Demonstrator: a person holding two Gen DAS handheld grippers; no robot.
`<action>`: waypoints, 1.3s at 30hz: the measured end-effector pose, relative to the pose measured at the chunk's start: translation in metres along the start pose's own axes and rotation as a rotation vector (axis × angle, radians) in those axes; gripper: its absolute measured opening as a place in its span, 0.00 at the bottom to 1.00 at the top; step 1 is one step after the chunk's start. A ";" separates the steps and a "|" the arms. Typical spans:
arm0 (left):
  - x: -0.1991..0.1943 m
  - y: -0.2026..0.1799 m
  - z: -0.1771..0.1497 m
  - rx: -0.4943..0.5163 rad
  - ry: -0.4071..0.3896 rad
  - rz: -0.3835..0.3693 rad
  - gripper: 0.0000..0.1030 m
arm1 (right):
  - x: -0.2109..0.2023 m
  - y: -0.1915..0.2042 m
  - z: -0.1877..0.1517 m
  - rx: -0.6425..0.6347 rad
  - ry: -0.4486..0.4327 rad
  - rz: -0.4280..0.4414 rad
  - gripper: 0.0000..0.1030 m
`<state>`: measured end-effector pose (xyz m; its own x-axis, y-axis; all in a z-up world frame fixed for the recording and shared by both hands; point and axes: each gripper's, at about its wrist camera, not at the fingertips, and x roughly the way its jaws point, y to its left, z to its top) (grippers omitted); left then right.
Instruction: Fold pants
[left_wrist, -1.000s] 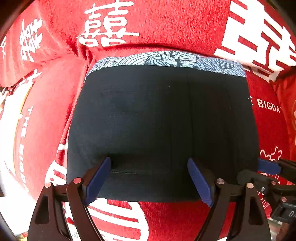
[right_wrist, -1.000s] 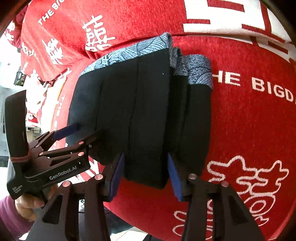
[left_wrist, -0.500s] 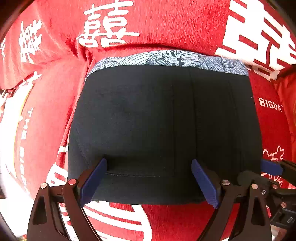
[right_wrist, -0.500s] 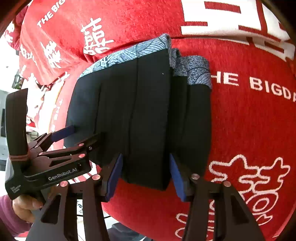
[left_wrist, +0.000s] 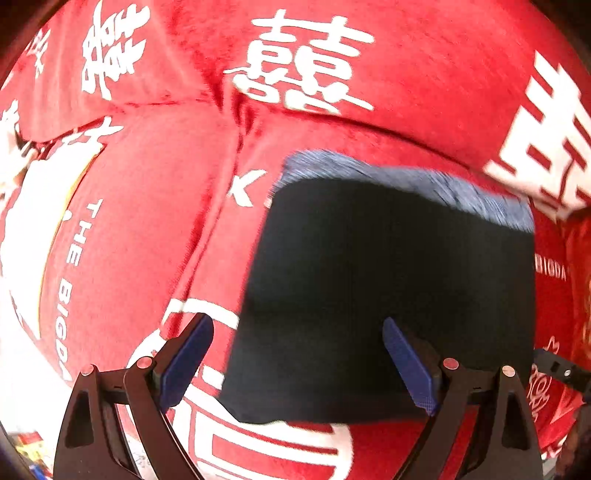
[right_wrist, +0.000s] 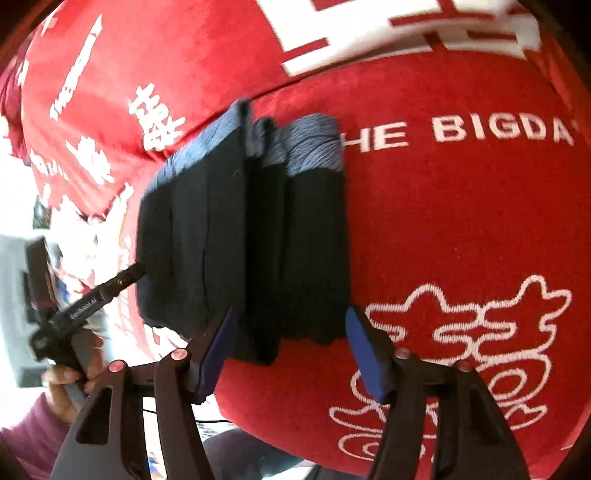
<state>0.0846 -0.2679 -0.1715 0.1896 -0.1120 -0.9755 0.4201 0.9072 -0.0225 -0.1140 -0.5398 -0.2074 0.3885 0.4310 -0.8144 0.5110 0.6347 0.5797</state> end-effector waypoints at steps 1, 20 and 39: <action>0.004 0.006 0.005 -0.009 0.014 -0.012 0.91 | -0.002 -0.006 0.004 0.021 -0.008 0.036 0.67; 0.090 0.018 0.057 0.160 0.247 -0.513 0.99 | 0.043 -0.054 0.054 0.091 0.067 0.406 0.82; 0.032 -0.001 0.050 0.189 0.106 -0.490 0.62 | 0.030 -0.015 0.050 0.117 0.063 0.385 0.38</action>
<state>0.1344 -0.2923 -0.1918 -0.1551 -0.4537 -0.8776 0.5912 0.6691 -0.4504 -0.0718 -0.5686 -0.2397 0.5223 0.6639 -0.5353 0.4228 0.3436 0.8386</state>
